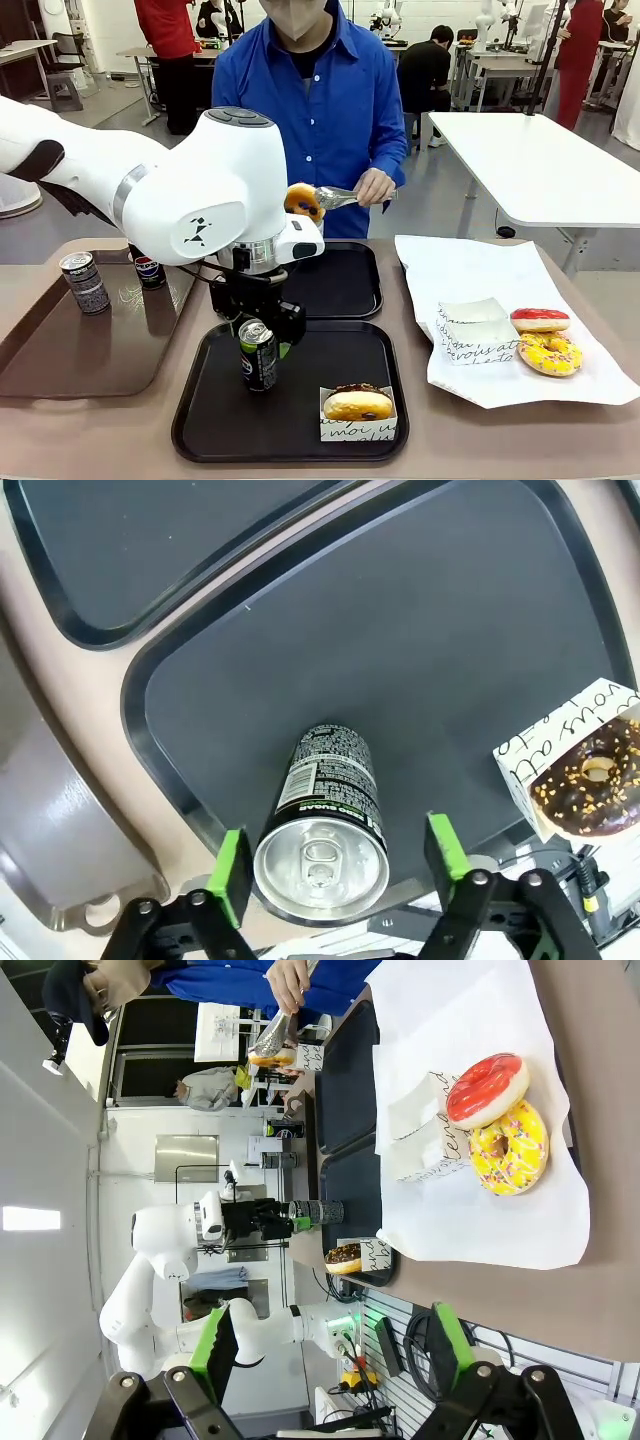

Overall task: Set up donuts and drinks on trays.
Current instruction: Pick up one Pepsi coke and place it on the Flat Tray.

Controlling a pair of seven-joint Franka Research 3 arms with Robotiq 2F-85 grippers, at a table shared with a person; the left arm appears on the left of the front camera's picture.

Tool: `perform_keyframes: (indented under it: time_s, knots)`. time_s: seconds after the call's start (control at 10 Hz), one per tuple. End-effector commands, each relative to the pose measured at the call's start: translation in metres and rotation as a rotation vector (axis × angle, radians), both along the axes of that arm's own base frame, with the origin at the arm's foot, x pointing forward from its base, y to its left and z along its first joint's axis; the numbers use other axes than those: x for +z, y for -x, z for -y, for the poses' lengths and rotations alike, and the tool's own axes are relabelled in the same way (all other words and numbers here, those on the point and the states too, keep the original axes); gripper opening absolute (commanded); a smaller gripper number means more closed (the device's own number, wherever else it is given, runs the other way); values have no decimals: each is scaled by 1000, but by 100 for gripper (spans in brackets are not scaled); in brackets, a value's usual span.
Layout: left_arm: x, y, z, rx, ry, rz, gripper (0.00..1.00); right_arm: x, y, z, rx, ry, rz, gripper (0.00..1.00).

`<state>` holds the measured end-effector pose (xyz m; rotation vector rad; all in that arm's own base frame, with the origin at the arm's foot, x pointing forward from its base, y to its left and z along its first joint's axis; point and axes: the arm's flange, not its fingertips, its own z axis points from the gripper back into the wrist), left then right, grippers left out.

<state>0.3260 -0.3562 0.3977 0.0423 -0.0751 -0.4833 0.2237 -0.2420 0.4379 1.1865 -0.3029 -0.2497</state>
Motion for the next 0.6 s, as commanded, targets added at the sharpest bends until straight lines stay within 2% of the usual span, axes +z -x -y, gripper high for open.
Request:
perform_keyframes:
  time_s: [0.0, 0.5]
  knots:
    - [11, 9, -6, -11, 12, -12, 100, 0, -3, -1, -3, -17, 18, 100]
    - [65, 52, -26, 8, 1, 21, 100, 0, -3, -1, -3, -17, 18, 100]
